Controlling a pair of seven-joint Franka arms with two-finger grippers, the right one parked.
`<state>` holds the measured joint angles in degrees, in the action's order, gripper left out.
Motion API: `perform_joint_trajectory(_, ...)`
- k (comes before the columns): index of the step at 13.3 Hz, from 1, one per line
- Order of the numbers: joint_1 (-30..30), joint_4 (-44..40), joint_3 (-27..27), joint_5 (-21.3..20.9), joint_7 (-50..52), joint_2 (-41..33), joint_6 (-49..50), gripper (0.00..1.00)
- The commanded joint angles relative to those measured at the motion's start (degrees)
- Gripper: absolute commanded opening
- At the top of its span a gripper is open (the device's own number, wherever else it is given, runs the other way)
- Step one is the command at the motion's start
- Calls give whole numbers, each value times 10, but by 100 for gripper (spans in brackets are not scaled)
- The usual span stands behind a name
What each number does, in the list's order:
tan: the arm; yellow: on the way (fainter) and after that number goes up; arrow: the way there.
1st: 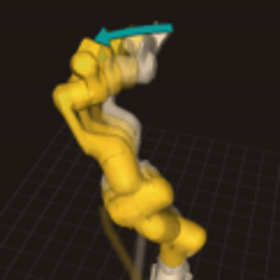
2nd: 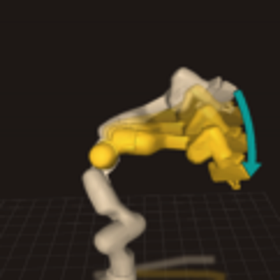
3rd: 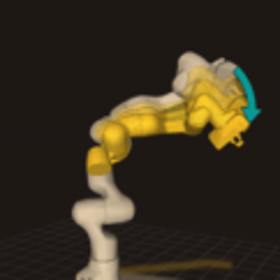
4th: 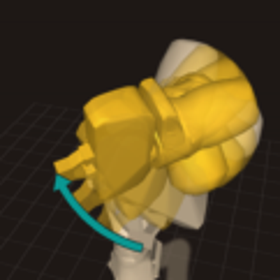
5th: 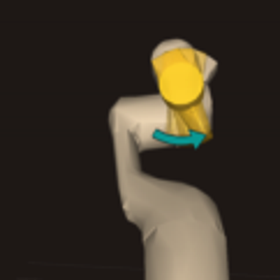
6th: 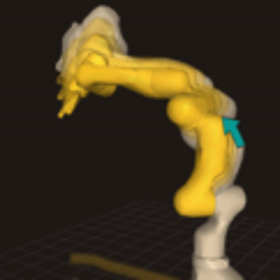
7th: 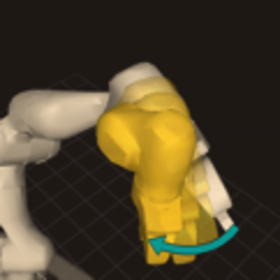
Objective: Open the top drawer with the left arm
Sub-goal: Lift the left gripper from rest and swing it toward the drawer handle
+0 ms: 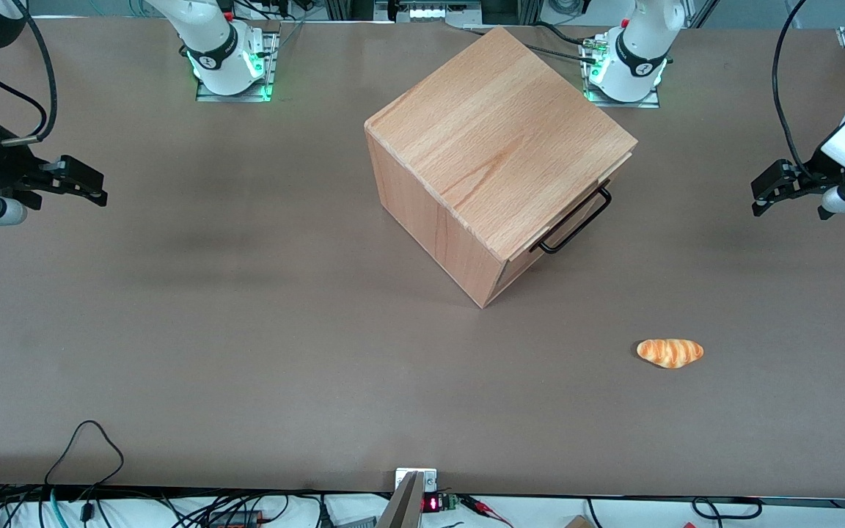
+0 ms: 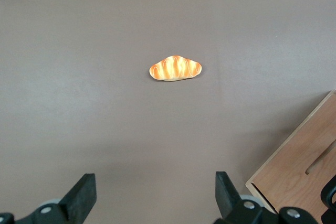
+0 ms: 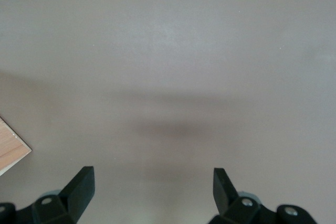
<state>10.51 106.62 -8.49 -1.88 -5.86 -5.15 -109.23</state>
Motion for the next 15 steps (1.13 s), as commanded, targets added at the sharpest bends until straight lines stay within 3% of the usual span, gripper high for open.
perform_joint_trajectory(1,-2,-6,3,-5,-9,-4,36,100)
perform_joint_trajectory(7,-2,-4,3,3,-10,-4,38,100)
perform_joint_trajectory(9,-2,-1,3,41,-10,-3,36,100)
perform_joint_trajectory(11,-3,-1,2,44,-7,1,35,100)
perform_joint_trajectory(15,-16,-3,-38,44,-9,37,16,100)
